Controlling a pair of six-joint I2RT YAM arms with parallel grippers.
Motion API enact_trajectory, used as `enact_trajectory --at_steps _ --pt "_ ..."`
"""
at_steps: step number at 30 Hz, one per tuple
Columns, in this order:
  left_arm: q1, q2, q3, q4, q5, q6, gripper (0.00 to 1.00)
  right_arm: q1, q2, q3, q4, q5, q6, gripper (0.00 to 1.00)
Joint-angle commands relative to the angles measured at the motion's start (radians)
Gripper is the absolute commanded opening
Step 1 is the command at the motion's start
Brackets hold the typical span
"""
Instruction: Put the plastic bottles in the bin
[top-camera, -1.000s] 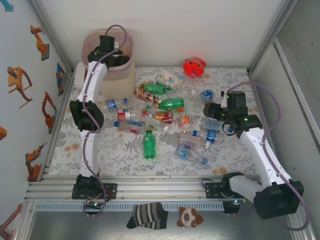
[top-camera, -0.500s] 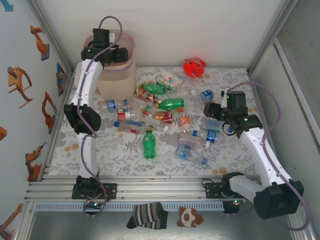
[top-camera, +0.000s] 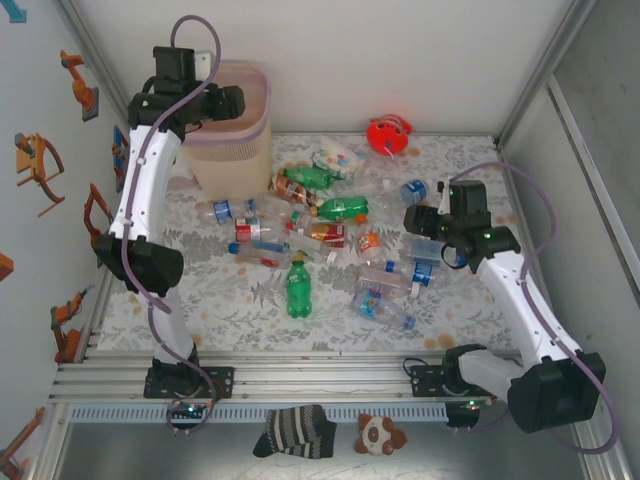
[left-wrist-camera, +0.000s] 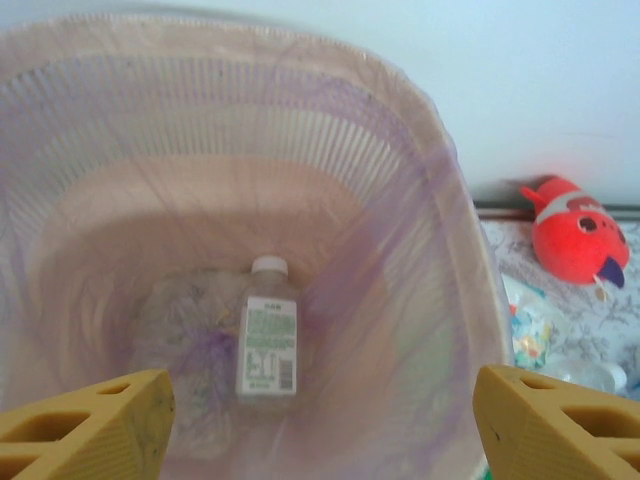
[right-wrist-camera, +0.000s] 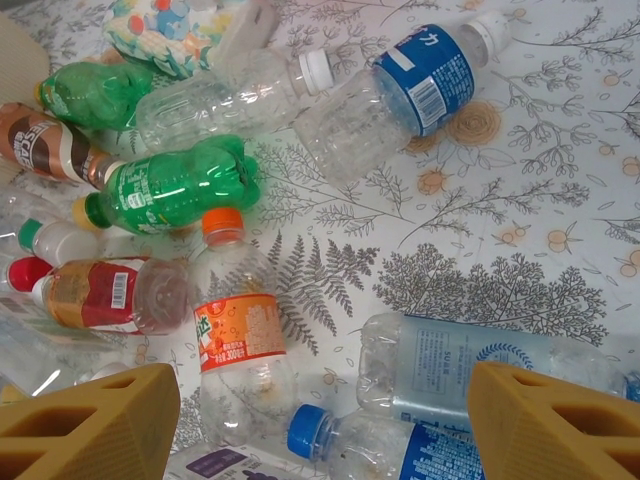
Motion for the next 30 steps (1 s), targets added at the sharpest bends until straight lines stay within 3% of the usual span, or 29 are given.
enact_trajectory --at_steps 1,9,14,21,24,30 --pt "-0.021 -0.076 -0.091 -0.023 -0.006 0.023 0.77 0.012 0.007 0.036 0.025 -0.010 0.014 0.75" --pt "-0.052 -0.294 -0.446 0.071 -0.051 0.024 0.77 0.016 0.013 0.027 0.028 -0.017 0.013 0.75" --pt "-0.053 -0.395 -0.660 0.144 -0.010 0.038 0.77 0.021 0.010 0.023 0.020 -0.019 0.011 0.75" --pt "-0.071 -0.416 -0.863 0.173 0.032 0.070 0.76 0.025 0.004 0.019 0.012 -0.018 0.013 0.75" --pt "-0.088 -0.406 -0.926 0.174 -0.004 -0.009 0.74 0.028 -0.003 0.017 0.006 -0.014 0.014 0.75" --pt "-0.133 -0.418 -1.064 0.206 -0.097 -0.326 0.75 0.036 -0.025 -0.003 0.002 -0.001 0.027 0.75"
